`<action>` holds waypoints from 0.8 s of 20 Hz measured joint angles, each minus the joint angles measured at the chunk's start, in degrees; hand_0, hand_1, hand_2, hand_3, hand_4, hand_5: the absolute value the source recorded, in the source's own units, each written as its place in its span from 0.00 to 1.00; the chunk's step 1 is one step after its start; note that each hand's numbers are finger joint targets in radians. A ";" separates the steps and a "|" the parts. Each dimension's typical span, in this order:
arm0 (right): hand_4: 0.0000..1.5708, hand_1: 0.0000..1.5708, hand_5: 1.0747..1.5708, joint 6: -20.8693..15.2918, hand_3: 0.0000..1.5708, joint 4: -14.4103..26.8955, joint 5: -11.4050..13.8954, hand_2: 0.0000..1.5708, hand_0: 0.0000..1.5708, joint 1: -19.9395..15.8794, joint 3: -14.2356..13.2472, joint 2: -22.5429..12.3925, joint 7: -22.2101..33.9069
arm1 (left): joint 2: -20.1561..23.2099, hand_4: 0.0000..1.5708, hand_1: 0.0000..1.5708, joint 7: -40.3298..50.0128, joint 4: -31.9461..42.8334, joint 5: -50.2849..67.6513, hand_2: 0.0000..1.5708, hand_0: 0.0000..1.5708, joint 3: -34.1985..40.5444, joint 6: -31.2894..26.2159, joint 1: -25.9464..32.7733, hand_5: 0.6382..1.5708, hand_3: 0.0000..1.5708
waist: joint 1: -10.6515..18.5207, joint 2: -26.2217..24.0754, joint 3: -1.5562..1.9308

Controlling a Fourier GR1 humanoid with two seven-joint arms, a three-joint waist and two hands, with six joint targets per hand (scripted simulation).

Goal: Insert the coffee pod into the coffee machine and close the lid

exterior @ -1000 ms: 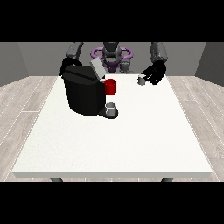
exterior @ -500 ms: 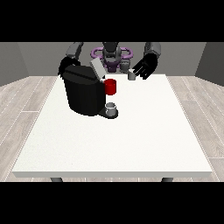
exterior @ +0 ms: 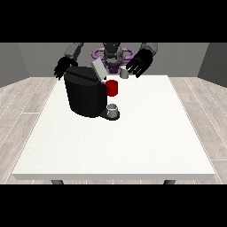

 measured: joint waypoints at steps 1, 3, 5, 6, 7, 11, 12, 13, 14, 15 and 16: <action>0.33 0.00 1.00 -0.07 0.00 -0.10 0.15 0.00 0.00 -0.16 0.09 0.05 -0.27 | 0.25 0.33 0.80 0.20 0.03 -0.05 0.84 0.80 0.19 0.03 -0.87 1.00 0.80 | -0.49 0.69 0.01; 0.29 0.00 1.00 -0.14 0.00 -0.72 0.38 0.00 0.00 -0.43 0.33 0.05 -0.30 | 0.44 0.33 0.81 0.54 0.29 -0.19 0.85 0.81 0.45 0.17 -2.08 1.00 0.81 | -1.36 1.46 0.02; 0.33 0.00 1.00 -0.36 0.00 -1.03 0.33 0.00 0.00 -1.00 0.16 0.12 -0.42 | 0.37 0.32 0.80 0.33 0.36 -0.45 0.84 0.80 0.50 0.62 -2.72 1.00 0.79 | -1.59 2.40 0.01; 0.34 0.00 1.00 -0.28 0.00 -0.77 0.30 0.00 0.00 -1.70 -0.17 -0.29 -0.23 | -0.10 0.32 0.82 0.98 0.25 -0.73 0.83 0.82 0.29 0.84 -3.43 1.00 0.78 | -1.64 2.64 0.01; 0.33 0.00 1.00 -0.47 0.00 -0.43 0.27 0.00 0.00 -1.61 -0.42 -0.28 -0.36 | -0.51 0.31 0.80 1.19 0.12 -0.91 0.83 0.80 0.05 0.76 -3.59 1.00 0.79 | -1.42 2.47 0.01; 0.33 0.00 1.00 -1.26 0.00 -1.97 0.64 0.00 0.00 -2.39 0.12 0.18 0.97 | 0.36 0.31 0.83 0.64 1.12 -1.20 0.85 0.83 0.61 0.92 -4.56 1.00 0.79 | -2.33 3.65 0.01; 0.34 0.00 1.00 -1.30 0.00 -2.06 0.48 0.00 0.00 -2.84 -0.10 0.02 1.63 | 0.42 0.31 0.84 0.80 1.31 -1.15 0.85 0.84 0.66 0.38 -5.05 1.00 0.78 | -2.29 3.65 0.00; 0.34 0.00 1.00 -0.96 0.00 -1.87 0.17 0.00 0.00 -2.58 -0.39 -0.12 1.02 | 0.27 0.32 0.82 1.13 1.36 -1.19 0.84 0.82 0.68 0.34 -5.22 1.00 0.78 | -2.35 3.76 0.00; 0.33 0.00 1.00 -0.52 0.00 -1.96 0.10 0.00 0.00 -2.16 -0.30 -0.25 0.47 | 0.61 0.32 0.82 1.19 1.52 -1.34 0.84 0.82 0.79 0.40 -5.46 1.00 0.78 | -2.67 4.13 0.01; 0.32 0.00 1.00 -0.55 0.00 -1.58 0.09 0.00 0.00 -2.31 -0.50 -0.32 0.24 | -0.19 0.32 0.83 2.05 1.50 -1.60 0.84 0.83 0.49 0.56 -5.74 1.00 0.78 | -2.57 4.00 0.01; 0.32 0.00 1.00 -0.36 0.00 -2.07 0.13 0.00 0.00 -1.96 -0.15 -0.32 0.91 | -0.15 0.32 0.84 2.06 1.82 -1.77 0.85 0.84 0.54 0.79 -5.62 1.00 0.79 | -2.96 3.92 0.01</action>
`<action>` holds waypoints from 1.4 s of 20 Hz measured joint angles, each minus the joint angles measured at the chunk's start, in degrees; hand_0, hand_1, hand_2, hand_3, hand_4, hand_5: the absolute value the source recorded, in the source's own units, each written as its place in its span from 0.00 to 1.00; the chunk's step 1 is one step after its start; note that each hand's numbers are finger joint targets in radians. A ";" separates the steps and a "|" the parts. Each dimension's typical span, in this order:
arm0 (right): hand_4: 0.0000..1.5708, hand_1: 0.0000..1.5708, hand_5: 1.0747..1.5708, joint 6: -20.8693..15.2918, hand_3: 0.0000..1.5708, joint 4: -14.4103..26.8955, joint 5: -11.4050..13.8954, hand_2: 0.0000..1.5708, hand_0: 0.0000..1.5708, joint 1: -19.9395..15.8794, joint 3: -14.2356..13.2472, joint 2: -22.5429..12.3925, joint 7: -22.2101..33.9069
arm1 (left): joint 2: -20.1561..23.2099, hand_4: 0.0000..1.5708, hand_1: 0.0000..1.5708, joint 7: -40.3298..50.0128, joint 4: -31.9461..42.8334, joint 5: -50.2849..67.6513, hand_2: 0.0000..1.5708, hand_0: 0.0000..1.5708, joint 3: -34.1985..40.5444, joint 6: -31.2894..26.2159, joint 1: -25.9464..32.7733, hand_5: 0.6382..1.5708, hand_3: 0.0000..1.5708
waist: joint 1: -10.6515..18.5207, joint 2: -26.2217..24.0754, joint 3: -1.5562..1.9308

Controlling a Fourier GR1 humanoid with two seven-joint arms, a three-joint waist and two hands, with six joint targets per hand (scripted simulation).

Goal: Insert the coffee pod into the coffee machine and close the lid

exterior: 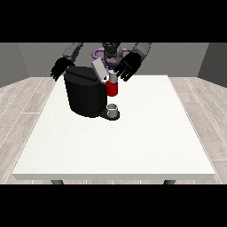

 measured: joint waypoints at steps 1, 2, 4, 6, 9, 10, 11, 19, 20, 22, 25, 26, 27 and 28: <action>0.33 0.00 1.00 0.34 0.00 -0.52 -0.30 0.00 0.00 -0.05 -0.06 -0.19 0.37 | 0.04 0.32 0.84 -0.09 0.27 -0.15 0.85 0.84 0.01 0.07 0.00 1.00 0.78 | -0.36 0.14 0.00; 0.33 0.00 1.00 0.08 0.00 0.23 -0.37 0.00 0.00 -0.64 -0.55 -0.19 -0.17 | -0.53 0.33 0.81 0.26 0.00 -0.21 0.83 0.81 -0.22 -0.10 -0.66 1.00 0.78 | 0.13 0.57 -0.01; 0.33 0.00 1.00 -0.39 0.00 0.09 -0.30 0.00 0.00 -0.46 -0.39 0.41 -0.56 | -0.17 0.33 0.80 -0.47 0.27 -0.27 0.83 0.80 -0.13 -0.45 -0.76 1.00 0.77 | 0.26 1.13 0.00; 0.34 0.00 1.00 -0.80 0.00 -0.16 -0.12 0.00 0.00 -0.07 -0.08 0.97 -0.81 | -0.66 0.32 0.77 -0.73 0.43 -0.60 0.80 0.77 -0.39 -0.22 -0.49 1.00 0.76 | 0.28 1.00 -0.01; 0.31 0.00 1.00 -0.65 0.00 0.11 -0.56 0.00 0.00 0.23 -0.67 0.73 -1.17 | -1.05 0.32 0.75 -1.23 0.35 -0.92 0.80 0.75 -0.72 -0.44 -0.15 1.00 0.76 | 0.80 0.62 0.00; 0.32 0.00 1.00 -0.26 0.00 -0.03 -0.80 0.00 0.00 0.34 -0.87 0.37 -1.11 | -0.97 0.31 0.75 -1.33 0.48 -0.92 0.80 0.75 -0.58 -0.37 -0.08 1.00 0.76 | 0.67 0.69 0.00; 0.29 0.00 1.00 -0.28 0.00 -0.01 -0.79 0.00 0.00 0.39 -0.95 0.32 -1.34 | -1.24 0.32 0.77 -1.64 0.45 -1.05 0.81 0.77 -0.69 -0.16 0.12 1.00 0.76 | 0.80 0.78 0.00; 0.26 0.00 1.00 -1.84 0.00 -0.59 0.19 0.00 0.00 0.09 -0.10 1.43 -1.36 | -1.39 0.31 0.75 -0.65 1.62 -1.63 0.80 0.75 -0.34 -0.22 -1.10 1.00 0.75 | 0.47 1.39 -0.02; 0.28 0.00 1.00 -1.77 0.00 -0.71 0.38 0.00 0.00 0.62 0.20 1.48 -1.46 | -1.47 0.31 0.77 -0.76 1.72 -1.77 0.81 0.77 -0.42 -0.18 -0.75 1.00 0.76 | 0.55 1.08 -0.02; 0.28 0.00 1.00 -1.56 0.00 -0.51 0.06 0.00 0.00 1.06 0.00 1.45 -1.77 | -1.67 0.31 0.79 -1.06 1.80 -1.89 0.81 0.79 -0.57 -0.44 -0.48 1.00 0.76 | 0.68 1.09 -0.01; 0.27 0.00 1.00 -1.49 0.00 0.50 -0.31 0.00 0.00 1.00 -0.91 0.95 -2.17 | -2.55 0.31 0.78 -0.68 1.44 -2.05 0.81 0.78 -0.80 -0.51 -0.29 1.00 0.75 | 1.41 0.74 0.03; 0.23 0.00 1.00 -1.37 0.00 0.68 -0.48 0.00 0.00 0.70 -1.32 0.58 -2.19 | -2.35 0.31 0.78 -0.95 1.42 -2.00 0.81 0.78 -0.67 -0.63 -0.35 1.00 0.74 | 1.56 1.10 0.03; 0.23 0.00 1.00 -1.02 0.00 0.87 -0.64 0.00 0.00 1.20 -1.41 0.36 -2.24 | -2.38 0.30 0.78 -0.88 1.53 -2.09 0.80 0.78 -0.75 -0.88 -0.14 1.00 0.73 | 1.50 0.84 0.02; 0.25 0.00 1.00 -1.17 0.00 0.97 -0.64 0.00 0.00 1.16 -1.41 0.51 -2.30 | -2.47 0.30 0.76 -0.61 1.55 -2.10 0.79 0.76 -0.67 -0.93 -0.30 1.00 0.73 | 1.46 0.90 0.03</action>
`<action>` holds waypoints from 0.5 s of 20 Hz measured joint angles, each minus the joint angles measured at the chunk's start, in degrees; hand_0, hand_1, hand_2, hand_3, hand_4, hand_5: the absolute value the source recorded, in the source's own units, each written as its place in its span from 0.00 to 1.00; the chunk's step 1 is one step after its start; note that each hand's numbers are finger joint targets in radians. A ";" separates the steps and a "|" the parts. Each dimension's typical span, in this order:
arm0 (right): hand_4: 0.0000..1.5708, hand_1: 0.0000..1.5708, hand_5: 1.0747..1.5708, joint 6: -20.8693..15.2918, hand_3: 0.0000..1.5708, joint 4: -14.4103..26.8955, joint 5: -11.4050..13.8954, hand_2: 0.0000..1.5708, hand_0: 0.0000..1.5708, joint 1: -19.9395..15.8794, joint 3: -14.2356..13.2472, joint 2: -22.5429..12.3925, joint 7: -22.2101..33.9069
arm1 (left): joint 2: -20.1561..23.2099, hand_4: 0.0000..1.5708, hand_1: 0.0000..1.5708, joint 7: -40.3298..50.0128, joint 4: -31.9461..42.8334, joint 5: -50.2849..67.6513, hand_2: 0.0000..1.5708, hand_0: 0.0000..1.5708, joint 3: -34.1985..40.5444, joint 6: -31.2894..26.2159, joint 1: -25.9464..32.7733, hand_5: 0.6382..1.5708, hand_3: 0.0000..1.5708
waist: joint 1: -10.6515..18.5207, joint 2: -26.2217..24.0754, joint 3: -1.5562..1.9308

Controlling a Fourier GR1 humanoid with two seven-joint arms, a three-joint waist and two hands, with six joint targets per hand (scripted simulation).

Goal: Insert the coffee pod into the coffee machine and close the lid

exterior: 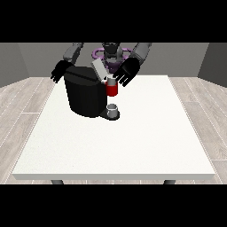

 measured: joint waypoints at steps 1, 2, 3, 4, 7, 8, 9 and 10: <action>0.24 0.00 1.00 0.02 0.00 0.25 -0.15 0.00 0.00 0.10 -0.03 0.20 -0.28 | -0.27 0.29 0.77 0.05 -0.11 -0.14 0.79 0.77 -0.13 0.08 0.13 1.00 0.72 | 0.16 -0.10 0.00; 0.21 0.00 1.00 0.23 0.00 -0.27 -0.11 0.00 0.00 -0.14 0.11 -0.13 0.36 | -0.02 0.29 0.77 -0.06 0.12 -0.08 0.78 0.77 0.18 0.31 0.10 1.00 0.69 | -0.27 0.19 0.02; 0.26 0.00 1.00 0.09 0.00 -0.44 0.19 0.00 0.00 0.26 0.38 -0.04 0.25 | -0.04 0.29 0.74 0.04 0.34 -0.07 0.76 0.74 0.26 0.09 0.12 1.00 0.67 | -0.45 0.03 0.00; 0.26 0.00 1.00 0.14 0.00 -0.55 0.19 0.00 0.00 0.21 0.53 0.07 0.20 | 0.10 0.28 0.72 0.23 0.46 -0.22 0.74 0.72 0.24 -0.05 -0.07 1.00 0.65 | -0.53 0.09 0.00; 0.27 0.00 1.00 0.09 0.00 -1.18 0.14 0.00 0.00 -0.27 0.57 0.04 0.40 | 0.67 0.28 0.71 -0.21 0.68 -0.60 0.74 0.71 0.18 -0.34 -0.35 1.00 0.63 | -0.75 0.41 -0.01; 0.28 0.00 1.00 0.15 0.00 -1.27 0.29 0.00 0.00 0.02 0.90 0.10 0.78 | 0.52 0.26 0.70 0.20 0.79 -0.88 0.73 0.70 0.01 -0.30 -0.25 1.00 0.62 | -0.85 -0.05 -0.03; 0.30 0.00 1.00 -0.12 0.00 -0.96 0.37 0.00 0.00 0.02 0.83 0.30 0.38 | 0.48 0.26 0.69 -0.08 0.59 -0.96 0.72 0.69 -0.14 -0.54 -0.33 1.00 0.61 | -0.44 0.00 -0.03; 0.29 0.00 1.00 -0.16 0.00 -0.35 0.20 0.00 0.00 -0.19 0.52 0.38 -0.15 | 0.27 0.25 0.67 -0.16 0.24 -1.16 0.71 0.67 -0.36 -0.45 -0.43 1.00 0.60 | -0.01 0.19 -0.02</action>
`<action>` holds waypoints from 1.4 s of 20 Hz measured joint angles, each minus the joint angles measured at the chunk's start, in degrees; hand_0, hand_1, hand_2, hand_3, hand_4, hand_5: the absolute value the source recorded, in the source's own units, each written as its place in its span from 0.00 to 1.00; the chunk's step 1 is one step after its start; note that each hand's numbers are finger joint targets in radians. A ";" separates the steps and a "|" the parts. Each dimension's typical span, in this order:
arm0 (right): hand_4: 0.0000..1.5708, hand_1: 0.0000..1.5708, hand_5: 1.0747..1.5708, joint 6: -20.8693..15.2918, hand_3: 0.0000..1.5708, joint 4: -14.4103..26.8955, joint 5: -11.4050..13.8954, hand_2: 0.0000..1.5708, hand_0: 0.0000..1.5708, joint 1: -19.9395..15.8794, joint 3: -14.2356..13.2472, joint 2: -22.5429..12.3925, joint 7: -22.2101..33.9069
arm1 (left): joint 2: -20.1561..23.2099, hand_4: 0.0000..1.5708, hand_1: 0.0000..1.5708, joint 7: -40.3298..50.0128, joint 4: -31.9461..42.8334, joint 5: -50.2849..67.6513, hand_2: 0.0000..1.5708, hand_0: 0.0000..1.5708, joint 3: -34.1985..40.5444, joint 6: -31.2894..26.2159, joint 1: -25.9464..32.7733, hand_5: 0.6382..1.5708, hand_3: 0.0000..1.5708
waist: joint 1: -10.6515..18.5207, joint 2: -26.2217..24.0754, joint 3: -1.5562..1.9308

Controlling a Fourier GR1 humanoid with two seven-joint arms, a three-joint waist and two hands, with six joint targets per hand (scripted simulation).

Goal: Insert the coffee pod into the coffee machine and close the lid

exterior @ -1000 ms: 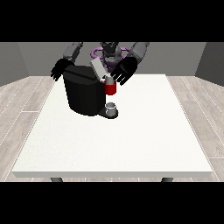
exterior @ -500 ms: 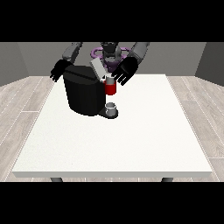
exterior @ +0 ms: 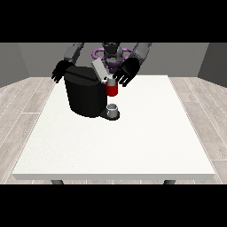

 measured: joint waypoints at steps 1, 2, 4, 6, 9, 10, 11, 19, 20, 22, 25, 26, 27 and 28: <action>0.29 0.00 1.00 0.14 0.00 -0.04 -0.18 0.00 0.00 -0.11 -0.10 -0.08 0.09 | 0.08 0.24 0.68 -0.09 0.03 -0.08 0.71 0.68 0.00 -0.03 0.03 1.00 0.60 | 0.03 -0.04 0.01; 0.26 0.00 1.00 0.17 0.00 -0.02 -0.18 0.00 0.00 0.55 -0.08 -0.02 -0.31 | 0.22 0.23 0.67 -0.46 0.02 -0.17 0.71 0.67 -0.02 0.00 0.51 1.00 0.61 | 0.22 -0.30 0.01; 0.30 0.00 1.00 0.38 0.00 0.17 -0.25 0.00 0.00 0.49 -0.06 0.03 -0.95 | 0.53 0.23 0.67 -0.26 0.00 -0.43 0.71 0.67 0.04 0.00 0.09 1.00 0.61 | 0.06 0.12 0.01; 0.28 0.00 1.00 0.40 0.00 -0.37 -0.10 0.00 0.00 0.33 0.02 -0.24 -0.77 | 1.09 0.23 0.68 -1.19 -0.09 -0.60 0.71 0.68 0.22 0.47 0.13 1.00 0.61 | -0.14 0.57 0.04; 0.27 0.00 1.00 -0.20 0.00 -0.68 -0.20 0.00 0.00 0.18 -0.38 -0.36 0.35 | 1.05 0.23 0.58 -2.89 -0.24 -0.75 0.65 0.58 -0.01 0.40 1.13 1.00 0.55 | 0.45 0.09 0.07; 0.28 0.00 1.00 -0.28 0.00 -0.41 -0.19 0.00 0.00 0.07 -0.50 -0.42 0.37 | 1.04 0.15 0.36 -3.01 -0.40 -0.97 0.52 0.36 -0.18 0.41 1.05 1.00 0.41 | 0.51 0.20 0.06; 0.24 0.00 1.00 -0.62 0.00 -0.47 0.02 0.00 0.00 -0.43 -0.31 -0.19 0.54 | 1.33 0.00 0.00 -3.20 -0.38 -1.43 0.24 0.00 -0.57 0.06 0.71 1.00 0.07 | 0.46 0.51 0.07; 0.24 0.00 1.00 -0.16 0.00 -0.58 0.04 0.00 0.00 0.95 0.47 -0.05 -0.73 | 3.06 0.00 0.00 -4.03 -0.02 -3.60 0.00 0.00 -2.02 -2.16 0.66 1.00 0.00 | -0.18 0.37 0.09; 0.27 0.00 1.00 -0.49 0.00 -0.96 0.14 0.00 0.00 0.14 0.32 -0.32 0.31 | 3.05 0.00 0.00 -3.99 -0.02 -3.81 0.00 0.00 -1.99 -1.79 0.69 1.00 0.00 | -0.18 0.39 0.11; 0.26 0.00 1.00 -0.03 0.00 -0.51 -0.32 0.00 0.00 0.30 -0.35 -0.74 -0.73 | 2.68 0.00 0.00 -4.25 -0.43 -4.01 0.00 0.00 -2.13 -1.61 1.12 1.00 0.00 | 0.23 0.08 0.10; 0.24 0.00 1.00 -0.22 0.00 -0.24 -0.33 0.00 0.00 1.33 -0.16 -0.31 -0.51 | 1.85 0.00 0.00 -3.22 -0.27 -4.48 0.00 0.00 -2.51 -2.22 1.80 1.00 0.00 | 0.65 -1.55 0.05; 0.27 0.00 1.00 -0.13 0.00 -0.30 -0.57 0.00 0.00 1.28 -0.23 -0.29 -0.20 | 1.77 0.00 0.00 -3.19 -0.27 -4.57 0.00 0.00 -2.52 -2.33 1.87 1.00 0.00 | 0.75 -1.84 0.04; 0.24 0.00 1.00 -0.43 0.00 -0.28 -0.42 0.00 0.00 1.39 0.08 0.20 -0.73 | 2.07 0.00 0.00 -3.33 -0.26 -4.57 0.00 0.00 -2.37 -2.63 1.61 1.00 0.00 | 0.85 -1.67 0.02; 0.26 0.00 1.00 -0.41 0.00 0.07 -0.55 0.00 0.00 1.89 0.00 0.34 -0.99 | 1.44 0.00 0.00 -3.13 -0.43 -4.56 0.00 0.00 -2.44 -2.64 2.08 1.00 0.00 | 1.22 -2.33 0.02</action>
